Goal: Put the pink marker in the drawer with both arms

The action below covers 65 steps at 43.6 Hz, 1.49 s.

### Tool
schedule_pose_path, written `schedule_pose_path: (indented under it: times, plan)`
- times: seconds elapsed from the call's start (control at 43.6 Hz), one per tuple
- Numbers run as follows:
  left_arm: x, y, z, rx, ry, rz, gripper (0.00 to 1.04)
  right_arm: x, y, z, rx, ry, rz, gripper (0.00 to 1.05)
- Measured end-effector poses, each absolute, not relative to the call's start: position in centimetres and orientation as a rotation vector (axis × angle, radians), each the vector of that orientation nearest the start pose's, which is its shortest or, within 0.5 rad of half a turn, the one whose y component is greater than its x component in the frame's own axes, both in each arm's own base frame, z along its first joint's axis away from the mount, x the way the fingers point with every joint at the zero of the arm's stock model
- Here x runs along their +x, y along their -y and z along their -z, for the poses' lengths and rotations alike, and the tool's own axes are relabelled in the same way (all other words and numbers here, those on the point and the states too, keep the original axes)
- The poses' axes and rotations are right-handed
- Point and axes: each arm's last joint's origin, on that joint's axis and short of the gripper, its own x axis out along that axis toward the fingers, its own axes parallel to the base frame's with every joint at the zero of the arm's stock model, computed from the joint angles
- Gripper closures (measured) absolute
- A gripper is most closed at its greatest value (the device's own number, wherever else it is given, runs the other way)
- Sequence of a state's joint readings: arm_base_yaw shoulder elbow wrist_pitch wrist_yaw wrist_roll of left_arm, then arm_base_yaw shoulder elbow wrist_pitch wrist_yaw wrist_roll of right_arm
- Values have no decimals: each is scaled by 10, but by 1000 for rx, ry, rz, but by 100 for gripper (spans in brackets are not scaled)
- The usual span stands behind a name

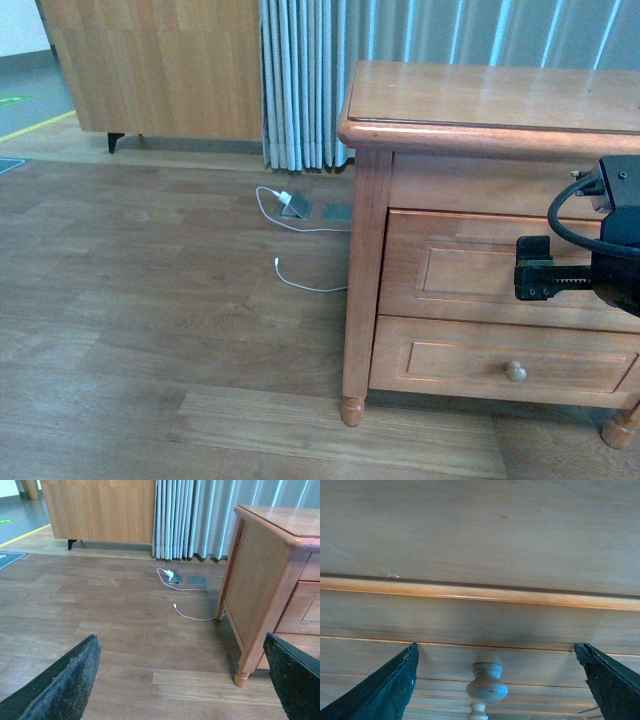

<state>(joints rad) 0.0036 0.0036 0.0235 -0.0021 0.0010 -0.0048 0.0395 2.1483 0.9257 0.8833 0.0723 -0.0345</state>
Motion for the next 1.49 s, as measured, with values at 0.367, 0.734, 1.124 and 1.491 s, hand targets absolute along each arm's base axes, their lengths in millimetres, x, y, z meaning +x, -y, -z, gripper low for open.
schedule_pose_path:
  times: [0.367,0.734,1.124,1.491]
  plan:
    - [96,0,-171,-5,18,-3,6,400,-10,-75,-44,-280,67,8]
    - [96,0,-171,-5,18,-3,6,400,-8,-75,-56,-300,71,8]
    - [96,0,-171,-5,18,-3,6,365,1,-102,-38,-408,40,8]
    - [96,0,-171,-5,18,-3,6,293,21,-153,35,-441,-54,8]
